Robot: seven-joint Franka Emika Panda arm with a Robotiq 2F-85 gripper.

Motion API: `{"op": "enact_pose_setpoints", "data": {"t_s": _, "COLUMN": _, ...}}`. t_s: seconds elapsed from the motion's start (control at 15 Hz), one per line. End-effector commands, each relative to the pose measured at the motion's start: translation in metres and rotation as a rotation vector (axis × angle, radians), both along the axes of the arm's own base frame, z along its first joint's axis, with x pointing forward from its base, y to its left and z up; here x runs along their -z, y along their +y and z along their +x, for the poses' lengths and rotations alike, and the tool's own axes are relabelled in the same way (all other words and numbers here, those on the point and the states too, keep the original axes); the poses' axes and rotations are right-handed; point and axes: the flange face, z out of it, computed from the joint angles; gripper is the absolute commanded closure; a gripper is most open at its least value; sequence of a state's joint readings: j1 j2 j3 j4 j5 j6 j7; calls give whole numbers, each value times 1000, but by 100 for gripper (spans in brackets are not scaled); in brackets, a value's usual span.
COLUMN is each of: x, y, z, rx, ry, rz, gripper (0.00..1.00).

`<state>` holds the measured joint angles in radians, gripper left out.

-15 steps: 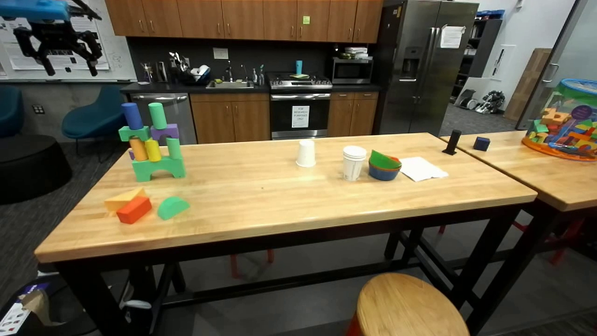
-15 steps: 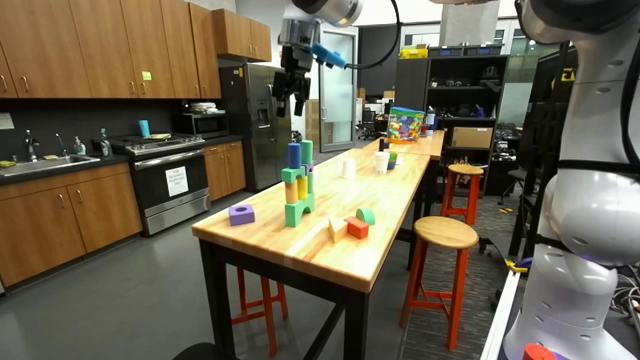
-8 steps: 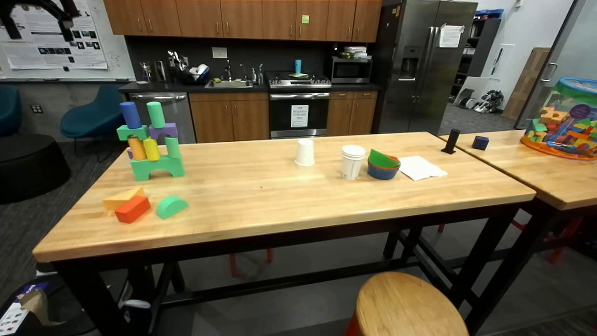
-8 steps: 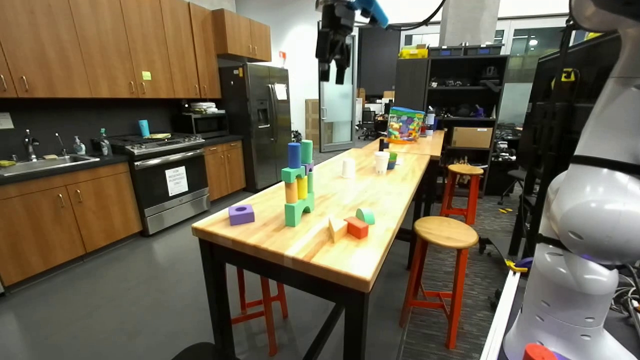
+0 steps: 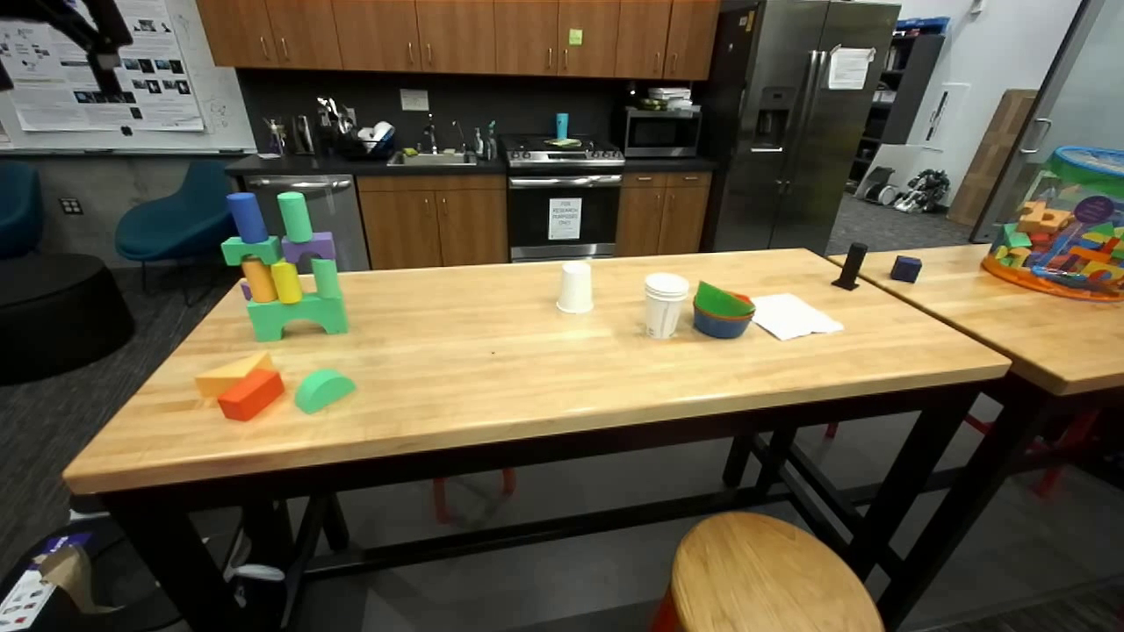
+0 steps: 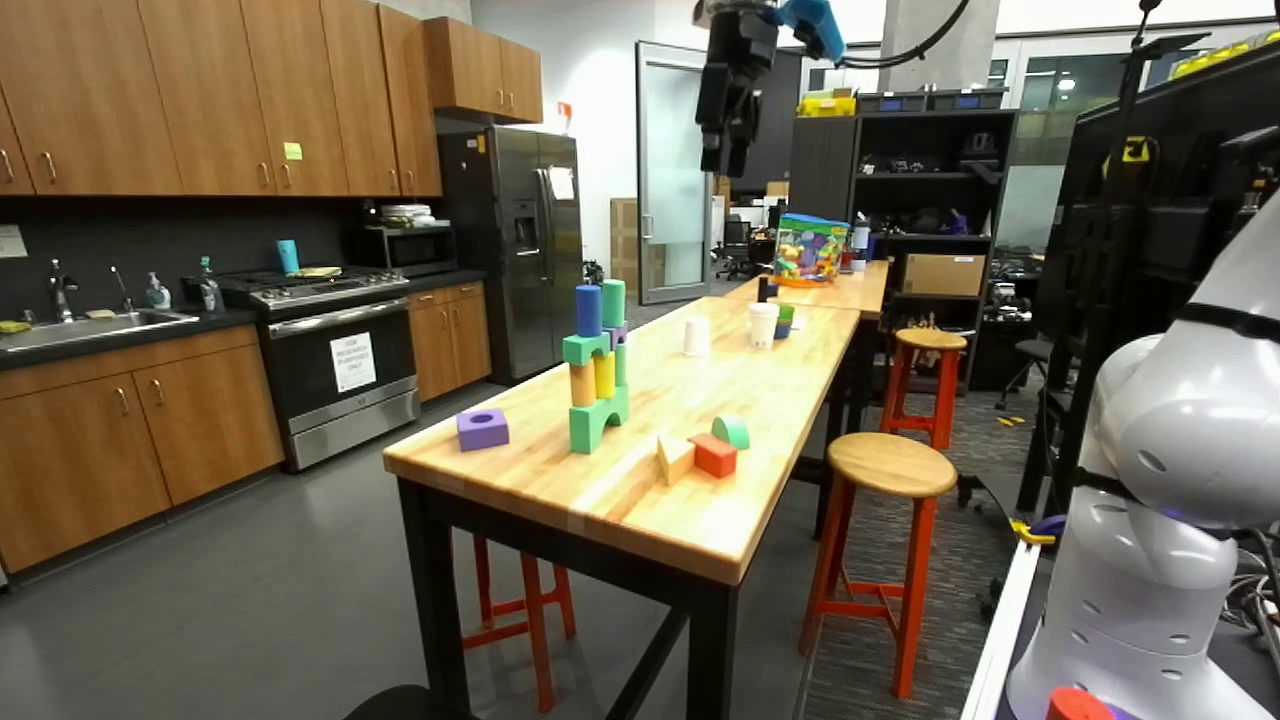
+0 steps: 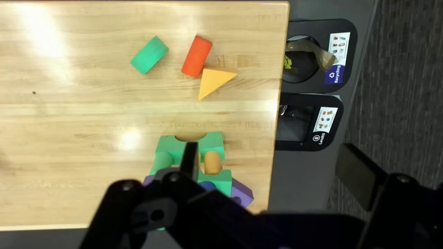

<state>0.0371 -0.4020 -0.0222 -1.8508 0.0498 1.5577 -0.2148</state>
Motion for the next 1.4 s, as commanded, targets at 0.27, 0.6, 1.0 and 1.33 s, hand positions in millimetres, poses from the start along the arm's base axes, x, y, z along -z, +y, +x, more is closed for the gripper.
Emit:
{"op": "enact_pose_setpoints", "data": {"t_s": 0.27, "x": 69, "y": -41, "z": -46, "rx": 93, "ry": 39, "rz": 37, "gripper": 0}}
{"op": "enact_pose_setpoints", "data": {"t_s": 0.6, "x": 94, "y": -59, "z": -67, "rx": 75, "ry": 48, "rz": 5, "gripper": 0}}
{"op": "enact_pose_setpoints", "data": {"t_s": 1.0, "x": 152, "y": -55, "z": -43, "rx": 14, "ry": 44, "rz": -7, "gripper": 0}}
{"op": "enact_pose_setpoints", "data": {"t_s": 1.33, "x": 187, "y": -59, "z": -29, "rx": 13, "ry": 42, "rz": -22, "gripper": 0}}
